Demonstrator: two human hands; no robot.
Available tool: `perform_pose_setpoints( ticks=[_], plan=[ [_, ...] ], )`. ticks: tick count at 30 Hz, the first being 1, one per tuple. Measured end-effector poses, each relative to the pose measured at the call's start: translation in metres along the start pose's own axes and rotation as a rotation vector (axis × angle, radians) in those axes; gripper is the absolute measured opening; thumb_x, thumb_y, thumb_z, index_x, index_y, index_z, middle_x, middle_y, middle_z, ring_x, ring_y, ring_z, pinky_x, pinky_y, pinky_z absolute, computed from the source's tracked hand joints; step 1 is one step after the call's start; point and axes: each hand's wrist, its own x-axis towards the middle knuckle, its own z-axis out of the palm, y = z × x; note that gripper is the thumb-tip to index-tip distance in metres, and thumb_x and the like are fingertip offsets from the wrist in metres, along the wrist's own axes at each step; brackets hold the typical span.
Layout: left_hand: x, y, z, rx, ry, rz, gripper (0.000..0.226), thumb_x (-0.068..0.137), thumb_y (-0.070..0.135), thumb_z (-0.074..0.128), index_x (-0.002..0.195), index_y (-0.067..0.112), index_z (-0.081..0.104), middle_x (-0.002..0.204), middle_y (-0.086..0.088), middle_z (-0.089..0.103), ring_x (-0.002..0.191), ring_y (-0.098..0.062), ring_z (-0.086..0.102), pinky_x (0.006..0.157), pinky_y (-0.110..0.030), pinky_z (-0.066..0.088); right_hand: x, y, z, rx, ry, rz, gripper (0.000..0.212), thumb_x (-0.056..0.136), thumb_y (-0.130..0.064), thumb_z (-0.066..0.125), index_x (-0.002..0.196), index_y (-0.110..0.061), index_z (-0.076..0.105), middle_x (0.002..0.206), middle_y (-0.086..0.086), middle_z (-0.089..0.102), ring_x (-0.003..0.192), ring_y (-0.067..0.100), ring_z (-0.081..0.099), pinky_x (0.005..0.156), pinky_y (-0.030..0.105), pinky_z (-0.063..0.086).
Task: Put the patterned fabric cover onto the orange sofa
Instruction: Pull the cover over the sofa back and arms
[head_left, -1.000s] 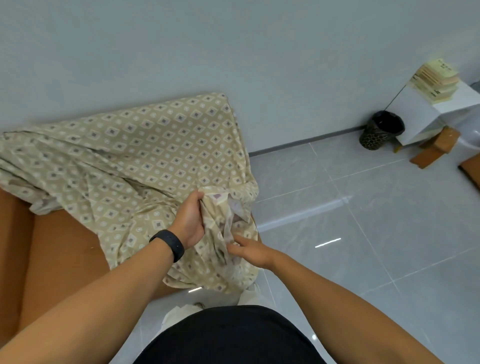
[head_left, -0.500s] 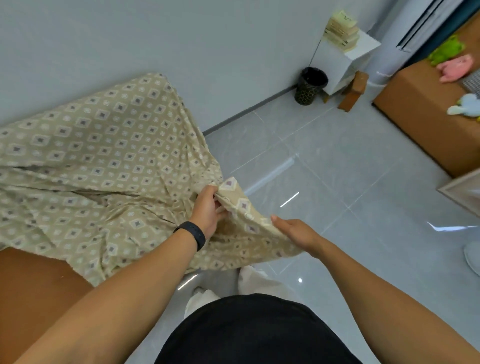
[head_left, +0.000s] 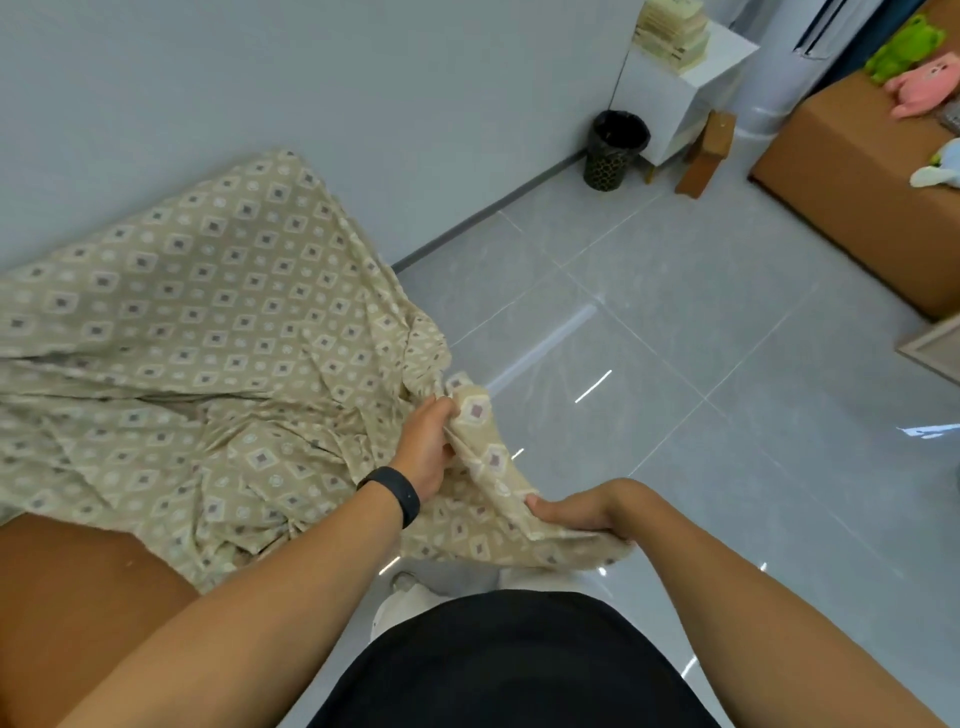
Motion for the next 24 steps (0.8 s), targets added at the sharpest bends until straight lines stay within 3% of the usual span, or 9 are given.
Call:
perform_pose_setpoints(
  ticks=[1,3,8,10,12,13,16,20,24],
  plan=[
    [0.004,0.0,-0.004,0.006,-0.006,-0.013,0.042,0.064,0.027,0.064,0.104,0.015,0.06,0.102,-0.011,0.061,0.097,-0.029,0.06,0.095,-0.05,0.05,0.0,-0.008,-0.005,-0.034,-0.028,-0.022,0.129,0.048,-0.104,0.045,0.145,-0.02,0.05,0.14,0.002,0.056,0.124,0.023,0.057,0.103,0.038,0.046],
    [0.007,-0.002,-0.004,0.035,-0.038,-0.025,0.05,0.059,0.026,0.065,0.108,0.017,0.058,0.109,-0.009,0.057,0.1,-0.029,0.057,0.091,-0.048,0.048,-0.002,-0.023,-0.021,-0.107,-0.076,-0.082,0.129,0.051,-0.102,0.049,0.148,-0.017,0.043,0.144,0.009,0.052,0.121,0.03,0.058,0.102,0.044,0.049],
    [0.0,-0.006,0.031,0.195,-0.139,-0.037,0.017,0.092,0.015,0.058,0.107,0.01,0.064,0.101,-0.009,0.065,0.092,-0.021,0.064,0.083,-0.036,0.052,0.007,-0.042,-0.066,-0.354,-0.083,-0.191,0.084,0.076,-0.085,0.054,0.129,-0.021,0.058,0.12,0.008,0.069,0.093,0.025,0.07,0.094,0.04,0.055],
    [0.003,-0.005,0.047,0.285,-0.101,-0.034,0.018,0.096,0.015,0.057,0.11,0.011,0.066,0.11,-0.007,0.067,0.1,-0.018,0.065,0.089,-0.032,0.052,0.008,-0.05,-0.084,-0.384,0.02,-0.307,0.068,0.088,-0.076,0.047,0.131,-0.024,0.056,0.117,0.001,0.069,0.085,0.016,0.069,0.083,0.032,0.055],
    [0.003,0.0,0.057,0.344,-0.053,-0.023,0.026,0.096,0.016,0.057,0.114,0.028,0.071,0.121,0.001,0.07,0.109,-0.014,0.065,0.099,-0.034,0.049,0.009,-0.061,-0.092,-0.231,0.16,-0.519,0.05,0.098,-0.062,0.045,0.132,-0.026,0.052,0.117,-0.001,0.062,0.081,0.011,0.063,0.068,0.027,0.052],
    [0.004,0.001,0.059,0.327,-0.006,-0.024,0.028,0.097,0.017,0.056,0.113,0.034,0.071,0.123,0.003,0.07,0.112,-0.013,0.064,0.102,-0.035,0.048,0.013,-0.069,-0.094,-0.174,0.218,-0.627,0.043,0.101,-0.056,0.046,0.13,-0.025,0.053,0.118,0.0,0.062,0.085,0.013,0.063,0.068,0.03,0.055],
    [-0.001,0.006,0.052,0.275,0.098,-0.006,0.03,0.098,0.019,0.056,0.116,0.041,0.067,0.125,0.013,0.066,0.113,-0.006,0.06,0.104,-0.036,0.045,0.022,-0.086,-0.095,-0.17,0.343,-0.793,0.044,0.102,-0.039,0.047,0.144,-0.027,0.048,0.127,0.004,0.064,0.108,0.026,0.064,0.092,0.046,0.056],
    [-0.007,0.013,0.018,0.328,0.233,0.022,0.052,0.098,0.022,0.054,0.149,0.03,0.046,0.143,0.01,0.052,0.128,-0.013,0.051,0.103,-0.035,0.045,0.021,-0.106,-0.085,-0.232,0.424,-0.806,0.057,0.1,-0.02,0.042,0.155,-0.029,0.031,0.132,0.006,0.059,0.112,0.031,0.062,0.089,0.04,0.052],
    [-0.015,0.015,-0.02,0.195,0.369,-0.005,0.032,0.102,0.025,0.05,0.132,0.027,0.061,0.132,0.004,0.06,0.113,-0.019,0.061,0.091,-0.035,0.052,0.016,-0.125,-0.065,-0.312,0.611,-0.867,0.048,0.099,-0.024,0.041,0.146,-0.025,0.046,0.129,0.005,0.064,0.112,0.028,0.063,0.091,0.039,0.052]
  ],
)
